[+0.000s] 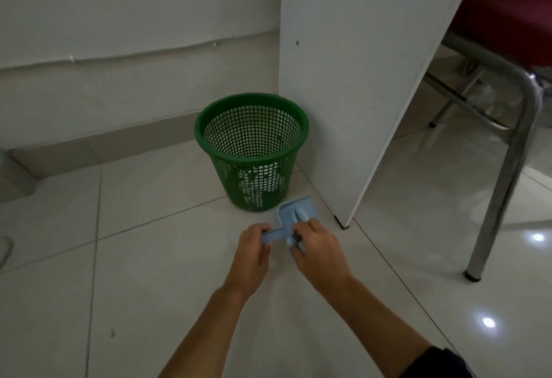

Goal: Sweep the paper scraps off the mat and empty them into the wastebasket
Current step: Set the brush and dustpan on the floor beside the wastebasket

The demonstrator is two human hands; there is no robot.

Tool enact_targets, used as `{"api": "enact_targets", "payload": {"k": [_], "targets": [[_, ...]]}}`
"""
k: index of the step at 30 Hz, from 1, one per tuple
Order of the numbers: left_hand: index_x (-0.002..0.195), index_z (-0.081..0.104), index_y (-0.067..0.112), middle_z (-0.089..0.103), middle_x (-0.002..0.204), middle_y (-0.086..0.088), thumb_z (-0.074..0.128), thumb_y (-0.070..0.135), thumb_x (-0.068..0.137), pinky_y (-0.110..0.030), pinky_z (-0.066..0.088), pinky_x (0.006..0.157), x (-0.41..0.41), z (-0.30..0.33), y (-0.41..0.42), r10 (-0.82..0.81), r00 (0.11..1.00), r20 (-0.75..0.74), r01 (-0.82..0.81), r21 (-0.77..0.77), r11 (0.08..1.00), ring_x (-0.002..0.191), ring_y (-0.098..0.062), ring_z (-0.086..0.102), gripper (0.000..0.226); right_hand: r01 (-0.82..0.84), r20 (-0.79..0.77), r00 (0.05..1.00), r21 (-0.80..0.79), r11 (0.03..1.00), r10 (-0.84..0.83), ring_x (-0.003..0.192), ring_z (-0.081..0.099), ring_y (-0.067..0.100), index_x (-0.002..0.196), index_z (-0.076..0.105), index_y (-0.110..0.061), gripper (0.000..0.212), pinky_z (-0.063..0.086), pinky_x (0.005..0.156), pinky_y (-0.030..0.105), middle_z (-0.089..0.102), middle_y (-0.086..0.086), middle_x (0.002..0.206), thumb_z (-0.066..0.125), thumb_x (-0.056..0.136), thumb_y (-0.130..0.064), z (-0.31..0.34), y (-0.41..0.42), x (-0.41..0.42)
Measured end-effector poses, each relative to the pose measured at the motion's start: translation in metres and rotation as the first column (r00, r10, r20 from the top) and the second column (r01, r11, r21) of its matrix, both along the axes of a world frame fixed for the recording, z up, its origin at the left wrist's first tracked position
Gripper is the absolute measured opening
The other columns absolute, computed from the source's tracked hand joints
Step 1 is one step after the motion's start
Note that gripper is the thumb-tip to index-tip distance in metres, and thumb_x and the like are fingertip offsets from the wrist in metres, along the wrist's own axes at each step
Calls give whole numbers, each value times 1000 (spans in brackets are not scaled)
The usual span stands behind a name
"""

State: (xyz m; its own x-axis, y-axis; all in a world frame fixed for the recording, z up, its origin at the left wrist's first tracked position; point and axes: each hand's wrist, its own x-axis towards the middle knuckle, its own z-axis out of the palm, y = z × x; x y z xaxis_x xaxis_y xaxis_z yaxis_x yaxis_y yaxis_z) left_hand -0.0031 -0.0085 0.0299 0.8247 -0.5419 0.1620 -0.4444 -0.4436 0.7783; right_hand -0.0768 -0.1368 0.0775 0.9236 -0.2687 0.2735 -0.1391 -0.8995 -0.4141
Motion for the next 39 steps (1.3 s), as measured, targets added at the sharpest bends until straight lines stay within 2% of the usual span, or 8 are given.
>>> {"api": "enact_targets", "payload": {"k": [5, 11, 15, 20, 24, 28, 34, 39], "targets": [[104, 52, 10, 61, 101, -8, 43, 10, 83, -2, 39, 76, 25, -27, -16, -70, 979, -192, 74, 15, 997, 92, -19, 58, 23, 26, -44, 999, 140, 990, -20, 60, 65, 22, 78, 66, -11, 26, 46, 57, 19, 67, 10, 78, 81, 59, -2, -48, -11, 16], [104, 59, 15, 59, 103, -6, 53, -6, 79, -2, 41, 83, 40, -42, -12, -30, 962, -272, 45, 48, 998, 97, -15, 57, 33, 107, -128, 989, 225, 969, -79, 91, 61, 34, 104, 62, -2, 27, 53, 79, 37, 62, 20, 103, 61, 77, 3, -82, -15, 39], [114, 57, 7, 57, 109, -6, 60, -9, 73, 9, 34, 76, 43, -45, -15, -1, 967, -255, 30, 107, 994, 98, -14, 55, 44, 164, -145, 981, 268, 949, -128, 87, 62, 35, 100, 62, -2, 26, 53, 77, 39, 64, 21, 98, 62, 75, 3, -84, -15, 51], [109, 58, 12, 64, 107, -5, 68, 1, 70, 2, 40, 78, 42, -46, -16, 28, 969, -244, -11, 71, 997, 96, -16, 60, 42, 202, -96, 979, 451, 870, -178, 79, 61, 24, 90, 65, -4, 30, 53, 78, 36, 67, 15, 89, 64, 66, 13, -86, -19, 53], [99, 63, 13, 70, 99, -5, 64, 1, 74, -6, 46, 76, 41, -43, -17, 38, 981, -191, -34, 27, 999, 90, -16, 64, 28, 345, -129, 938, 295, 891, -320, 95, 56, 32, 100, 67, -9, 33, 49, 82, 38, 66, 13, 102, 76, 68, -8, -92, -31, 38], [105, 62, 13, 70, 98, -3, 67, 9, 76, -12, 49, 77, 42, -43, -19, 45, 976, -211, -39, 32, 999, 89, -14, 65, 29, 303, -117, 953, 315, 899, -280, 95, 58, 31, 106, 66, -9, 32, 50, 81, 34, 66, 12, 104, 66, 81, -27, -97, -23, 39], [114, 59, 5, 68, 111, -17, 57, 7, 84, -33, 51, 92, 45, -44, -19, 62, 995, -84, -52, 116, 992, 98, -25, 64, 31, 250, -137, 964, 189, 950, -226, 97, 57, 36, 106, 66, -6, 31, 51, 81, 37, 66, 15, 107, 70, 78, -18, -102, -22, 39], [115, 58, 4, 66, 111, -20, 57, 4, 82, -27, 46, 87, 50, -48, -20, -5, 999, -44, 15, 224, 974, 97, -29, 62, 33, 197, -224, 962, 161, 967, -159, 110, 48, 32, 121, 57, -9, 36, 45, 91, 36, 58, 11, 122, 56, 89, -26, -102, -26, 40]]}}
